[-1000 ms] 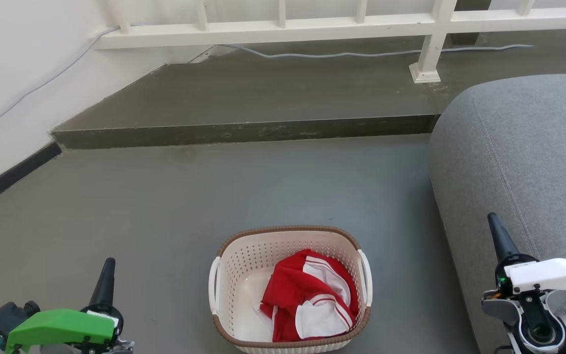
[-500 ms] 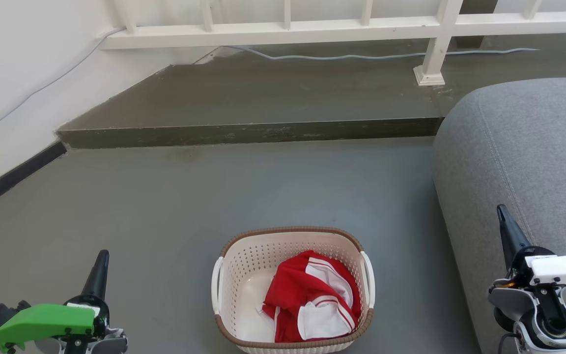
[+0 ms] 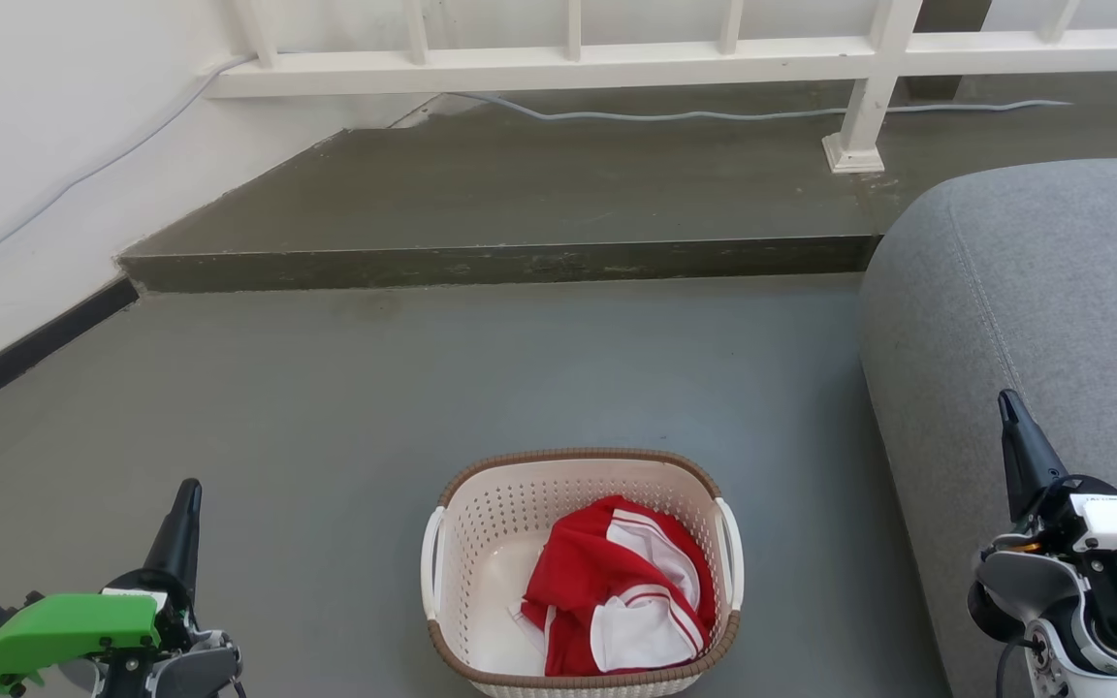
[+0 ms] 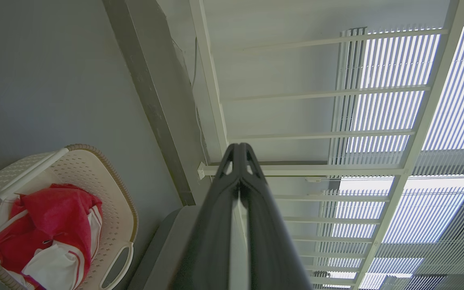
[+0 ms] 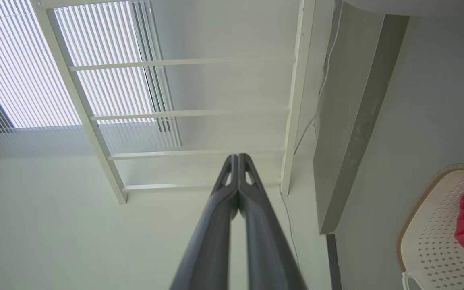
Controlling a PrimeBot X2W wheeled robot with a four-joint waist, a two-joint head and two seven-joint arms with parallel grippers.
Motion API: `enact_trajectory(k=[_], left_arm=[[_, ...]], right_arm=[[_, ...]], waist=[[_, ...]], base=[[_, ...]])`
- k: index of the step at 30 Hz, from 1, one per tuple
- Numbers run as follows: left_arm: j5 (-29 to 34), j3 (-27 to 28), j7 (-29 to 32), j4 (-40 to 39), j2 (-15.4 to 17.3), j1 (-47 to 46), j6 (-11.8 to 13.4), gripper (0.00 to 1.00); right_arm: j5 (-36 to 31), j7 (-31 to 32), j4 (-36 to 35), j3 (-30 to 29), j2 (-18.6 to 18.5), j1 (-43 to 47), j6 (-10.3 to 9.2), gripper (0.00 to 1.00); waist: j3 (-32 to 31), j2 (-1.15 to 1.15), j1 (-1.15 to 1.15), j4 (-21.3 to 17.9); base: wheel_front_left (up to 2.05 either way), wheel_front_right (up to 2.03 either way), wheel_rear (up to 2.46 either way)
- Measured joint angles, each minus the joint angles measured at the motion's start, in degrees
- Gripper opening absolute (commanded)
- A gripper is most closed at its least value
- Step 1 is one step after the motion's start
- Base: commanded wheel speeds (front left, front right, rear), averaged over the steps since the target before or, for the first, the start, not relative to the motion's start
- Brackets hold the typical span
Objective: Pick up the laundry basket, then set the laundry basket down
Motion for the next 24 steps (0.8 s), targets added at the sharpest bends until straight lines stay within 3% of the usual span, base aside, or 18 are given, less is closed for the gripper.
enact_trajectory(k=[24], left_arm=[[0.0, 0.1, 0.1, 0.8, -0.1, -0.2, -0.5, 0.0]], right_arm=[[0.0, 0.0, 0.7, -0.2, 0.0, -0.8, 0.46, 0.0]], waist=[[0.0, 0.0, 0.0, 0.0]], base=[[0.0, 0.0, 0.0]])
